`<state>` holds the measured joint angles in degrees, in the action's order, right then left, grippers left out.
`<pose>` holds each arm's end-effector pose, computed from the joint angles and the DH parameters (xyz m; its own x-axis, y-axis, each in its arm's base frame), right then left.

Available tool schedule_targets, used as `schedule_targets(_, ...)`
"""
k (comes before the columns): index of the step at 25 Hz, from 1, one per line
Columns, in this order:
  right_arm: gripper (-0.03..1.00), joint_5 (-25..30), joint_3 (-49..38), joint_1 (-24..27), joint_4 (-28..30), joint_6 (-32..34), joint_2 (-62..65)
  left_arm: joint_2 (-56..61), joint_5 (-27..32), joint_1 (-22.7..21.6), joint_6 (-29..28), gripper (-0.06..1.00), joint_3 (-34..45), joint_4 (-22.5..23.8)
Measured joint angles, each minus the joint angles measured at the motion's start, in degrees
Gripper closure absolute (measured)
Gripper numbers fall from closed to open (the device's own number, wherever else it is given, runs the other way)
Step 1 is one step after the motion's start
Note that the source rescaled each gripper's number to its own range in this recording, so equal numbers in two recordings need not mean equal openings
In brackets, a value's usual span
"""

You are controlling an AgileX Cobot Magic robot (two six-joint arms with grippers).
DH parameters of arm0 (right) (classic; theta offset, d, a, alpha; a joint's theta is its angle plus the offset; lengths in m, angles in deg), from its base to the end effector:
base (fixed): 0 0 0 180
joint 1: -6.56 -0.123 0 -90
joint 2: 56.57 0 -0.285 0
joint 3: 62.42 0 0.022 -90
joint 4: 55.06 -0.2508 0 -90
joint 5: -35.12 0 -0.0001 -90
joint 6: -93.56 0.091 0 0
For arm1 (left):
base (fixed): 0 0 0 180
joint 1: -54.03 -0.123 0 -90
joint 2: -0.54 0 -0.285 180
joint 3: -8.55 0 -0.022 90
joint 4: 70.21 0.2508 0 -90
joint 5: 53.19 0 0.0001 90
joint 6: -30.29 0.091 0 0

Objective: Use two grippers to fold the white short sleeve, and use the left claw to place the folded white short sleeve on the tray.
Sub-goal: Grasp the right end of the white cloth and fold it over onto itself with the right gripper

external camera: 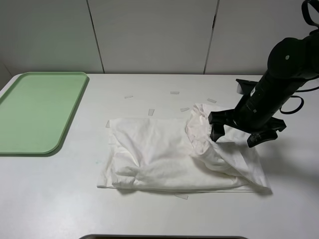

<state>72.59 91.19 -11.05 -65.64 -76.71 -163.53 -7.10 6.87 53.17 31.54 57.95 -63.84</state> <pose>0.2787 0.0992 0.1503 -0.9921 0.0101 -0.1250 -0.0097 0.9876 0.1569 -0.0034 0.0087 0.2747 -0.4595 0.0702 -0.8854 -0.0653 0.9915 0.1124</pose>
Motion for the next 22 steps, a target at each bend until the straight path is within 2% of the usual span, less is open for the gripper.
schedule_targets(7, -0.03, -0.18, 0.00, -2.91, -4.57, -0.97, 0.00, 0.00, 0.00, 0.00, 0.00, -0.05, 0.00, 0.00)
schedule_targets(13, -0.03, -0.18, 0.00, -6.28, -11.17, -5.40, 0.00, 0.00, 0.00, 0.00, 0.00, -0.05, 0.00, 0.00)
schedule_targets(22, -0.03, -0.29, 0.00, -11.45, -17.92, -7.82, 0.00, 0.00, 0.00, 0.00, 0.00, -0.05, 0.00, 0.00)
